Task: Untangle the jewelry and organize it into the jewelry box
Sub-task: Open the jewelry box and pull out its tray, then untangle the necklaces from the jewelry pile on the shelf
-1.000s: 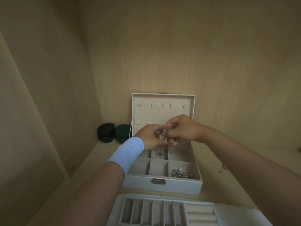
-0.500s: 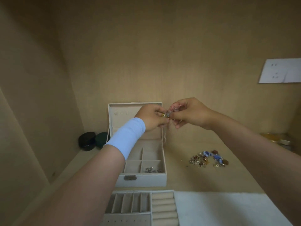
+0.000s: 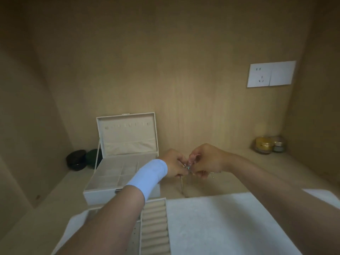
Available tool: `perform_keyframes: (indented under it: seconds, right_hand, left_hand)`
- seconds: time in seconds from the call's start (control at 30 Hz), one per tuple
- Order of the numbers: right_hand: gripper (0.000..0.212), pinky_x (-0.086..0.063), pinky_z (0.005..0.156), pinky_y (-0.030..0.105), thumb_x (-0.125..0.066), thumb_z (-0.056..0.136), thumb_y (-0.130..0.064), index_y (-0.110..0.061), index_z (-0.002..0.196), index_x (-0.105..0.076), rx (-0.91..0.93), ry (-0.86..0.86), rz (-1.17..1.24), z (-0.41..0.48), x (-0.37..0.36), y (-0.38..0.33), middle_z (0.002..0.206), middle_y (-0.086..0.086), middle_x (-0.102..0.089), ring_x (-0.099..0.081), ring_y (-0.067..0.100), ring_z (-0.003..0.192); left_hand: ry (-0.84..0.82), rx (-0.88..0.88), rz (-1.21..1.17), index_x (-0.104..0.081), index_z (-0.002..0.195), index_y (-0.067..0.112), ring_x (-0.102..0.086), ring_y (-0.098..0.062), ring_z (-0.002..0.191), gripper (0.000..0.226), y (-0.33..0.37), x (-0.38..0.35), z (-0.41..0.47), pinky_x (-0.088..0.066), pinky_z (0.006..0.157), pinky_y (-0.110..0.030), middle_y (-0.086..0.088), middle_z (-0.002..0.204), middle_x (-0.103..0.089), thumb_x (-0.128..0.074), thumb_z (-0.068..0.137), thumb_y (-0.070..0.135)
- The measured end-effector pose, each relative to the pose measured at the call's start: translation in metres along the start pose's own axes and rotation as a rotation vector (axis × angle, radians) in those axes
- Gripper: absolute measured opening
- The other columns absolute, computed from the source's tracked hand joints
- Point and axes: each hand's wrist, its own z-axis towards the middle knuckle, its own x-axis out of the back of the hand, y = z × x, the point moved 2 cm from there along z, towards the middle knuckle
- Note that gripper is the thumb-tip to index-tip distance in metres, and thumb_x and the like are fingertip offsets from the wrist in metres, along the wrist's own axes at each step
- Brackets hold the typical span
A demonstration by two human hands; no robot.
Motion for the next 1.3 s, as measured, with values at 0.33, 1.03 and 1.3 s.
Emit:
perform_keyframes:
  seconds: [0.33, 1.03, 1.3]
  right_hand:
    - [0.008, -0.056, 0.081, 0.037, -0.071, 0.069, -0.034, -0.029, 0.074, -0.071, 0.005, -0.045, -0.515, 0.006, -0.017, 0.056, 0.078, -0.008, -0.072, -0.066, 0.012, 0.078]
    - [0.067, -0.054, 0.086, 0.033, -0.082, 0.073, -0.036, -0.014, 0.132, -0.057, -0.261, 0.078, -0.468, 0.047, 0.030, 0.114, 0.128, 0.008, -0.061, -0.063, 0.025, 0.111]
    - [0.055, -0.056, 0.051, 0.029, -0.086, 0.073, -0.022, -0.011, 0.122, -0.064, -0.194, 0.138, -0.332, 0.088, 0.033, 0.118, 0.097, 0.006, -0.062, -0.056, 0.005, 0.036]
  left_hand:
    - [-0.124, -0.014, 0.210, -0.074, 0.095, 0.031, -0.065, -0.013, 0.093, 0.016, -0.009, -0.041, 0.012, -0.050, 0.086, -0.024, 0.010, 0.097, -0.069, -0.075, 0.079, 0.031]
    - [-0.131, 0.161, 0.479, -0.059, 0.130, 0.013, -0.059, -0.023, 0.113, 0.045, -0.021, -0.040, 0.093, -0.048, 0.098, -0.031, -0.005, 0.131, -0.060, -0.069, 0.088, 0.024]
    - [-0.035, 0.063, 0.160, -0.069, 0.096, 0.021, -0.066, -0.020, 0.100, 0.021, -0.025, -0.050, 0.129, -0.051, 0.093, -0.028, -0.001, 0.104, -0.069, -0.077, 0.078, 0.015]
